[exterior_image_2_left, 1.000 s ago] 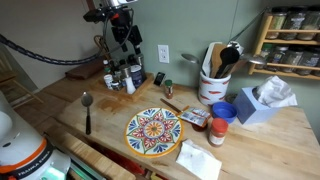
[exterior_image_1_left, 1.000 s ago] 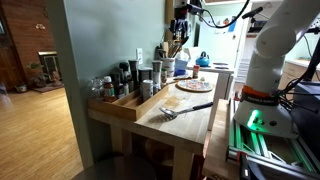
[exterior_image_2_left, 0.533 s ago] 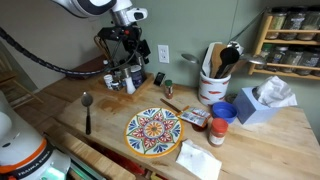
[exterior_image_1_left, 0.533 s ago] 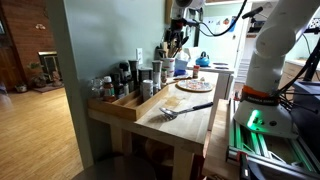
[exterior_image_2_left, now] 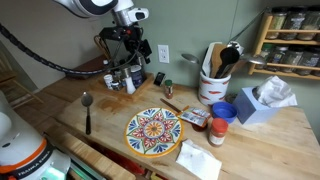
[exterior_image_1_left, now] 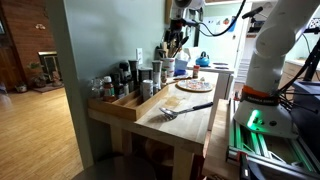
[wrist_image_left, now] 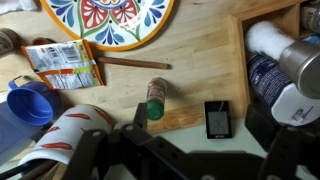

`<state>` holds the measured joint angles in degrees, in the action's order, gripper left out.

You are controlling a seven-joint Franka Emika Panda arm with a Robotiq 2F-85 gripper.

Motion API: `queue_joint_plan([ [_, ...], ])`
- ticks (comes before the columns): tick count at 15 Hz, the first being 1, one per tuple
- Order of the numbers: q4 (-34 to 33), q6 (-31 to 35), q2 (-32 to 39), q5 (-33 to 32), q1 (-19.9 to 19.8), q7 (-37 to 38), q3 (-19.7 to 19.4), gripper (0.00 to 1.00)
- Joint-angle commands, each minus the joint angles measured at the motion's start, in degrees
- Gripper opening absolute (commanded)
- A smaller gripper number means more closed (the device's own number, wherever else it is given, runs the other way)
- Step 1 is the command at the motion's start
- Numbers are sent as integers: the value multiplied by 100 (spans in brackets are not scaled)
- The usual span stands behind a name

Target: Put the container with a green lid in the wooden tray on the left

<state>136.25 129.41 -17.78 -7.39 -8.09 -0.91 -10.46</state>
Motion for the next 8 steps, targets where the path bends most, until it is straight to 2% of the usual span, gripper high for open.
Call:
queue_joint_plan([
  [1,-177,333,570,249,-38,-310,-109,100],
  [8,-384,1084,1679,995,-123,-822,-281,100],
])
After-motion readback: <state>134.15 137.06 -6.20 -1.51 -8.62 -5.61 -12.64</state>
